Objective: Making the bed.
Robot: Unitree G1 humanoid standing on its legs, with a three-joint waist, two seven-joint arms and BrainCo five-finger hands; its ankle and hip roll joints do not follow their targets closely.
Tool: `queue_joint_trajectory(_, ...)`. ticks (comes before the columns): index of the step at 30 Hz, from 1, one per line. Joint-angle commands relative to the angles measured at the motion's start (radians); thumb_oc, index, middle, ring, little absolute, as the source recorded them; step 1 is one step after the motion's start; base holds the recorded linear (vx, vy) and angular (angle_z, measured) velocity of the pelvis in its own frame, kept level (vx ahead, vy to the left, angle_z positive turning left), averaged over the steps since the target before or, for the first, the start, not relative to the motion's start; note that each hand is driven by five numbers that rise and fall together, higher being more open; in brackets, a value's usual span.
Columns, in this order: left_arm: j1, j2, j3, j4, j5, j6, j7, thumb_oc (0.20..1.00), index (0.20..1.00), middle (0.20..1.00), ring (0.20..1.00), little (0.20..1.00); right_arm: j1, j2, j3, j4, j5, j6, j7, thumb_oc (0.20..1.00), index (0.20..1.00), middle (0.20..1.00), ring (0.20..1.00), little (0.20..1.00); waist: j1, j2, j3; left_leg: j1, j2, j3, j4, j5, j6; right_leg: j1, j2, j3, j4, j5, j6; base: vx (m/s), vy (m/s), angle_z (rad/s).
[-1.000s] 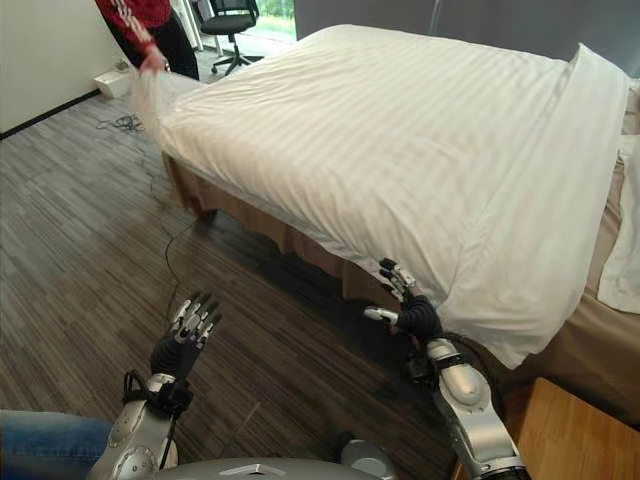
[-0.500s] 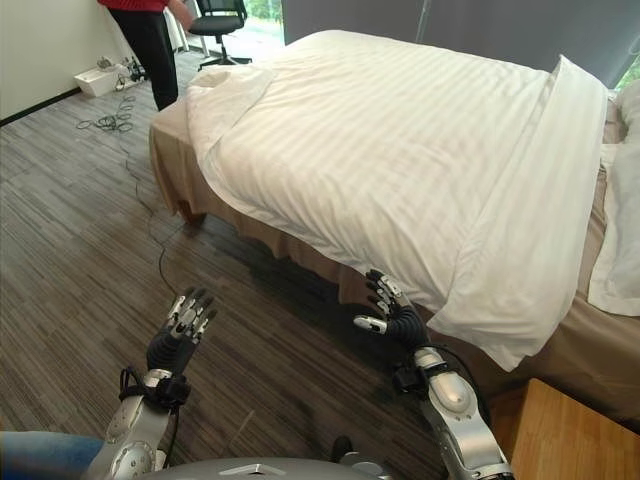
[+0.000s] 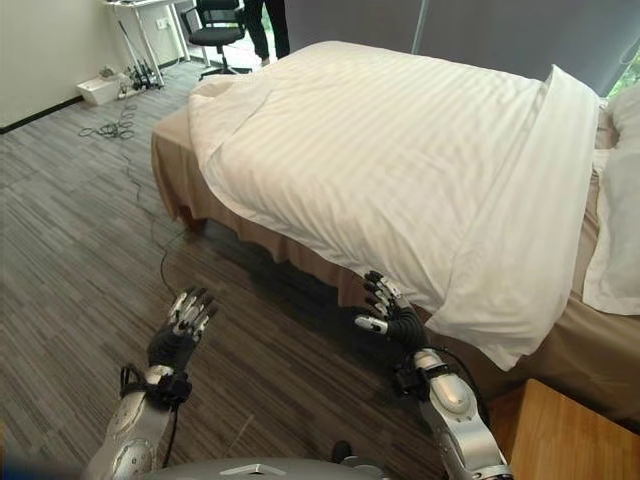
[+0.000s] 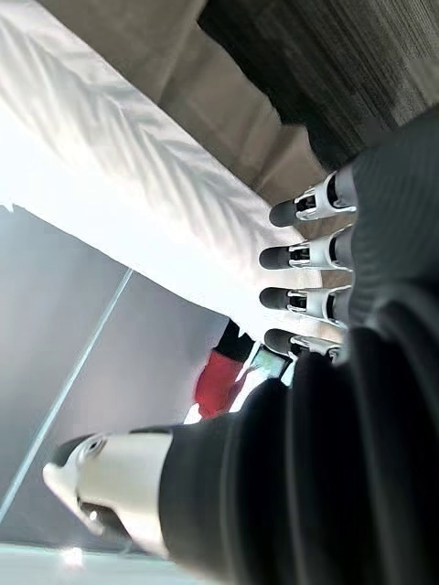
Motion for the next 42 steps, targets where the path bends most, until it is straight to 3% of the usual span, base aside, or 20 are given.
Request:
queue_joint_trajectory(1,-0.076,0.031,0.053,-0.066,-0.002,-0.064,-0.002,1.000,1.000,1.000,1.000,1.000,-0.054,-0.029,-0.061,-0.034,0.013,-0.020,0.019,1.000,1.000,1.000,1.000,1.000,-0.028,-0.001,-0.004,-0.037,-0.066,-0.112,0.052,-0.065,0.039,-0.033,0.027,0.111,0.123,-0.157,0.032,0.01,-0.030,-0.03)
queue_joint_trajectory(9,-0.005,0.038,0.109,-0.071,0.027,-0.045,-0.002,1.000,1.000,1.000,1.000,1.000,-0.034,-0.029,-0.087,-0.031,0.002,-0.008,0.029,1.000,1.000,1.000,1.000,1.000,-0.009,-0.015,-0.020,-0.036,-0.063,-0.100,0.065,-0.079,0.042,-0.003,0.029,0.106,0.067,-0.129,0.032,0.01,0.012,-0.05)
queue_joint_trajectory(16,-0.030,0.041,0.093,-0.068,0.057,-0.052,0.026,1.000,1.000,1.000,1.000,1.000,-0.125,-0.028,0.001,-0.033,0.007,0.002,0.045,1.000,1.000,1.000,1.000,1.000,0.012,-0.021,-0.020,-0.030,-0.071,-0.123,0.065,-0.082,0.051,-0.002,0.018,0.093,0.095,-0.140,0.032,0.01,0.056,0.00)
queue_joint_trajectory(24,-0.016,0.046,0.109,-0.108,0.092,-0.055,0.093,1.000,1.000,1.000,1.000,1.000,-0.247,0.011,0.115,-0.008,0.034,0.009,0.024,1.000,1.000,1.000,1.000,1.000,0.074,-0.032,-0.021,-0.028,-0.086,-0.184,0.066,-0.078,0.058,0.018,0.003,0.044,0.101,-0.153,0.032,0.01,0.033,0.26)
queue_joint_trajectory(35,0.010,0.043,0.133,-0.130,0.104,-0.061,0.108,1.000,1.000,1.000,1.000,1.000,-0.271,0.010,0.135,-0.013,-0.022,0.008,0.016,1.000,1.000,1.000,1.000,1.000,0.091,-0.033,-0.009,-0.024,-0.091,-0.185,0.054,-0.080,0.067,0.020,-0.005,0.036,0.093,-0.150,0.040,0.01,0.027,0.07)
queue_joint_trajectory(40,-0.035,0.055,0.130,-0.153,0.102,-0.080,0.123,1.000,1.000,1.000,1.000,1.000,-0.319,0.024,0.154,0.007,-0.016,0.002,0.007,1.000,1.000,1.000,1.000,1.000,0.097,-0.021,0.013,-0.045,-0.094,-0.179,0.081,-0.087,0.079,-0.042,-0.020,0.039,0.204,-0.165,0.049,-0.02,0.063,-0.08)
queue_joint_trajectory(41,-0.050,0.057,0.124,-0.154,0.096,-0.083,0.127,1.000,1.000,1.000,1.000,1.000,-0.329,0.029,0.160,0.011,-0.014,0.001,0.003,1.000,1.000,1.000,1.000,1.000,0.095,-0.017,0.021,-0.049,-0.097,-0.187,0.090,-0.090,0.085,-0.070,-0.028,0.041,0.268,-0.174,0.052,-0.04,0.181,-0.23)
queue_joint_trajectory(42,-0.074,0.058,0.107,-0.158,0.092,-0.088,0.131,1.000,1.000,1.000,1.000,1.000,-0.338,0.045,0.174,0.016,-0.013,-0.002,-0.003,1.000,1.000,1.000,1.000,1.000,0.088,-0.009,0.038,-0.038,-0.112,-0.208,0.096,-0.093,0.101,-0.131,-0.056,0.037,0.434,-0.157,0.060,-0.02,0.148,-0.16)
